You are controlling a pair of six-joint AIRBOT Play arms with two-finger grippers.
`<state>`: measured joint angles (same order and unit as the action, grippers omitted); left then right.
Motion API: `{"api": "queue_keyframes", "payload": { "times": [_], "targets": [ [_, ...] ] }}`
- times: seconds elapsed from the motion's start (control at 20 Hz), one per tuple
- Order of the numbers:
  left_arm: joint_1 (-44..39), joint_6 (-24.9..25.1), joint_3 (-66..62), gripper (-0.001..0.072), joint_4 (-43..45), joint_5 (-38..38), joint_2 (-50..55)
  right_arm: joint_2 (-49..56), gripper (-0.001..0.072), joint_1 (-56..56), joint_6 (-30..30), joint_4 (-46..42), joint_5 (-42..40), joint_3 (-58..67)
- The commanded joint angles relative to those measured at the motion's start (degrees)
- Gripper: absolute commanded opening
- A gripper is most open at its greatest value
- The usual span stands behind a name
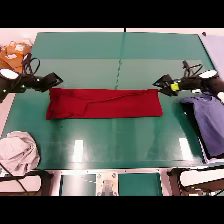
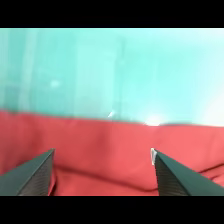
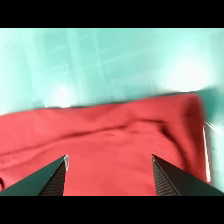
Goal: Fold the shirts.
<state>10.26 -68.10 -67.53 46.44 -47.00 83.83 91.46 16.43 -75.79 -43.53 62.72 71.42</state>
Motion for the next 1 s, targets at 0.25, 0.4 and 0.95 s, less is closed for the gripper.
{"api": "queue_keyframes", "payload": {
  "times": [0.25, 0.4, 0.95],
  "targets": [
    [-0.4, -3.4, -6.5, 0.0031, -1.9, -8.5, 0.2, 5.2, 0.0595, 7.5, 11.0, -3.0, 6.2, -5.1],
    [-2.2, -3.5, -6.5, 0.003, -2.0, -11.2, 0.2, 10.1, 0.0596, 5.5, 14.0, 3.8, 6.4, -5.1],
    [-25.9, -6.5, -6.4, 0.003, -1.9, -3.0, 8.1, 5.6, 0.0017, 0.5, 12.8, 7.7, 18.2, 6.7]
  ]
}}
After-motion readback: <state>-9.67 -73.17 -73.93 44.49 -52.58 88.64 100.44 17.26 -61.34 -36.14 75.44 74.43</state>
